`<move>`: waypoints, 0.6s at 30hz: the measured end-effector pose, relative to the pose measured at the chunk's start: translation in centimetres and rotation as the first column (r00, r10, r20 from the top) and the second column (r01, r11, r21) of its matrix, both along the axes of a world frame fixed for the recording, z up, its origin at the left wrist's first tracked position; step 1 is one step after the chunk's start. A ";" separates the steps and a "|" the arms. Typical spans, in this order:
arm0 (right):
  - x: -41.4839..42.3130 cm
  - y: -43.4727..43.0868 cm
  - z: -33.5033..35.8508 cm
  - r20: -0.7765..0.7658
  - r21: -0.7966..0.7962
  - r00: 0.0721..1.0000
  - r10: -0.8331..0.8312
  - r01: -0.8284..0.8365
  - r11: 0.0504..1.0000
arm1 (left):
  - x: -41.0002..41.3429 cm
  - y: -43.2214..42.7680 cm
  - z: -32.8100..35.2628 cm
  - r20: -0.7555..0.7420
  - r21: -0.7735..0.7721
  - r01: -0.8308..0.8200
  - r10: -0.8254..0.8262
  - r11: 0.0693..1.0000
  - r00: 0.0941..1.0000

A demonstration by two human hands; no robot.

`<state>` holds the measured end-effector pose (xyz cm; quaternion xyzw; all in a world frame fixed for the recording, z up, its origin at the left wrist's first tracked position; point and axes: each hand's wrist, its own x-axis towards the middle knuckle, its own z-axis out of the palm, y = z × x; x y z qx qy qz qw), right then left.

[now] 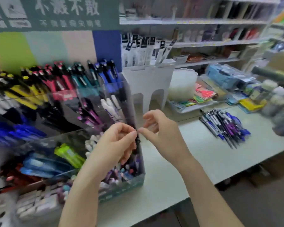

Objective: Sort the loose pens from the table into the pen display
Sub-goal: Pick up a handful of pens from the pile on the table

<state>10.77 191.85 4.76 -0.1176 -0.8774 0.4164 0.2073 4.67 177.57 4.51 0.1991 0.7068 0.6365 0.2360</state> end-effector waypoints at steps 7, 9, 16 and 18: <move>13.6 17.6 -5.0 0.242 -0.056 0.934 -0.261 0.282 0.958 | 8.8 19.1 -6.0 0.138 -0.064 0.211 -0.201 0.975 0.970; 16.2 21.4 -5.9 0.284 -0.081 0.903 -0.322 0.357 0.931 | 10.7 23.4 -7.4 0.165 -0.102 0.252 -0.234 0.962 0.958; 18.2 31.9 -9.7 0.362 -0.038 0.841 -0.401 0.443 0.896 | 11.4 35.1 -13.2 0.106 -0.307 0.127 -0.098 0.943 0.989; 17.7 35.0 -11.0 0.403 -0.051 0.832 -0.380 0.436 0.899 | 10.3 38.4 -15.5 0.073 -0.365 0.051 -0.026 0.930 0.997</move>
